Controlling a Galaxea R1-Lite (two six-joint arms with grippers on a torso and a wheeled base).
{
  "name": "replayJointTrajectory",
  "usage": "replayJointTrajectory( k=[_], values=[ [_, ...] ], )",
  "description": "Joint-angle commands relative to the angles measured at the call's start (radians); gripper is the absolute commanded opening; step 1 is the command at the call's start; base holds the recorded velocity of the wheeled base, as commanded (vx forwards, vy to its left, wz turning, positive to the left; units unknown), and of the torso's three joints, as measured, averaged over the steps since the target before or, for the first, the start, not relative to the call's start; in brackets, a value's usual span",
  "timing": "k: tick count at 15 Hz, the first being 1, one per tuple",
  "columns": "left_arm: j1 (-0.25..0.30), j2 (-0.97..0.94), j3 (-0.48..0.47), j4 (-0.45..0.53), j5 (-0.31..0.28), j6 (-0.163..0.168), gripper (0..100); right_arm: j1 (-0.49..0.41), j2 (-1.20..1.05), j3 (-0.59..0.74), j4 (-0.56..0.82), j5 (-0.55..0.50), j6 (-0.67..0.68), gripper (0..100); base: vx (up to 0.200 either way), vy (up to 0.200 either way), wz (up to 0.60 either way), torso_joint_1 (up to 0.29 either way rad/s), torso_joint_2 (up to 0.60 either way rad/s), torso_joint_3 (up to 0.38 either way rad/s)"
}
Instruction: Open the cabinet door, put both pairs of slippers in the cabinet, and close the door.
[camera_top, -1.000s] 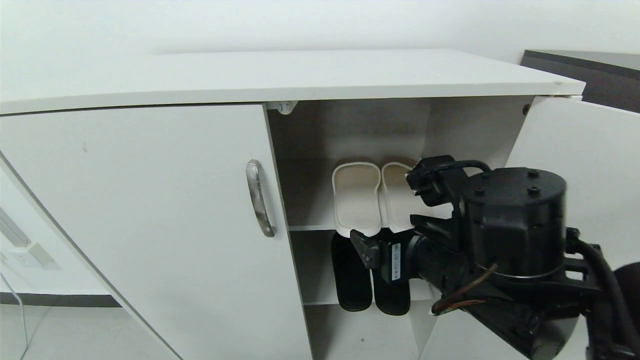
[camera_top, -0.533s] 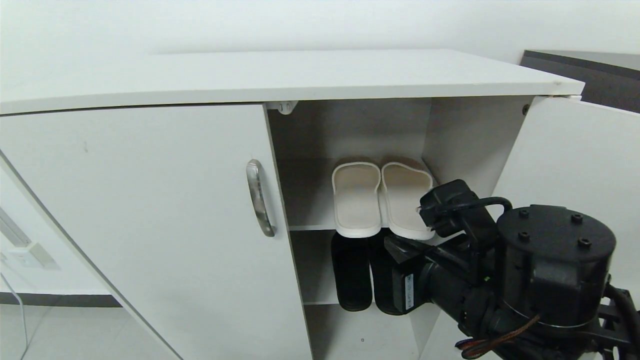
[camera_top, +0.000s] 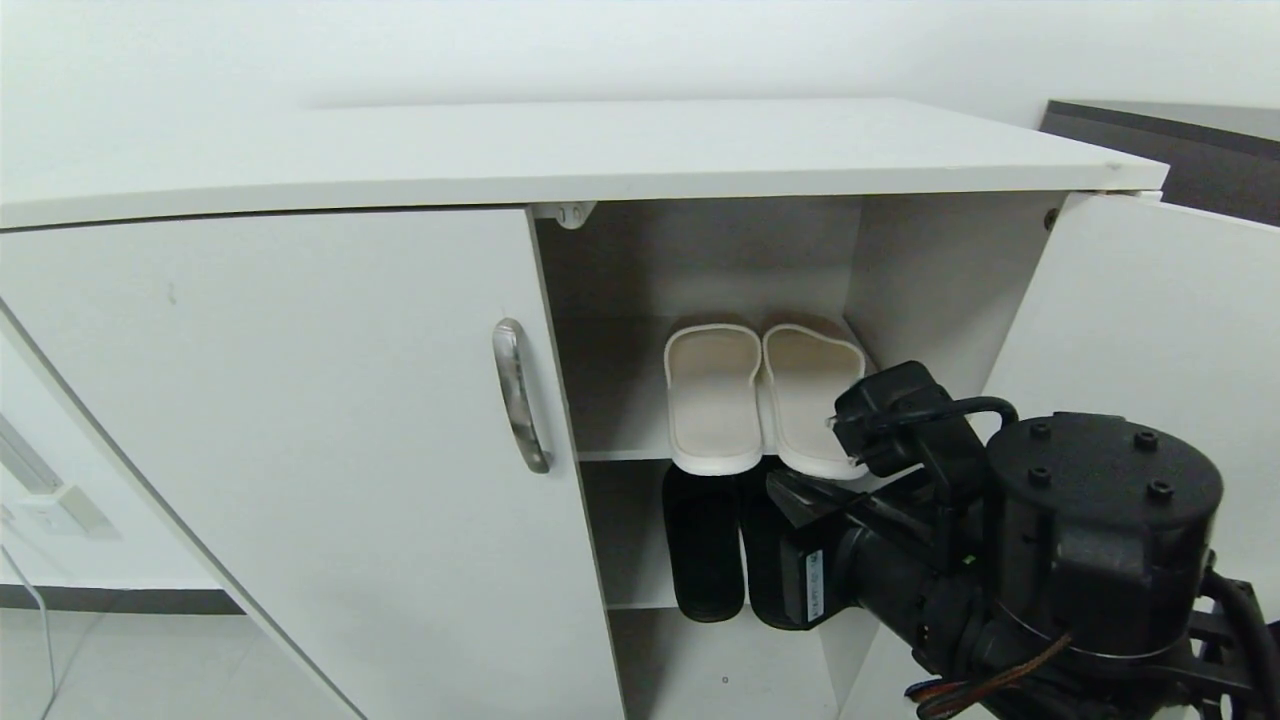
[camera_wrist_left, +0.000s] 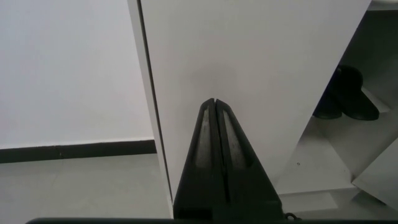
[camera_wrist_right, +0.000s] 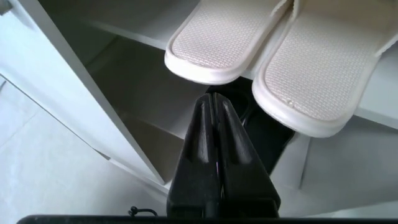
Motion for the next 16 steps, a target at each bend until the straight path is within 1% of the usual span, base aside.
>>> replayJointTrajectory(
  k=[1,16],
  values=[
    [0.0,0.0,0.0,-0.001,0.0,0.0,0,0.0,0.017,0.002,0.0,-0.002,0.0,0,-0.2,0.0,0.0,0.002,0.0,0.002],
    [0.0,0.0,0.0,0.001,0.0,-0.001,0,0.0,0.052,0.009,-0.003,-0.002,0.003,0,-0.2,0.0,0.0,0.002,0.0,0.004]
  ],
)
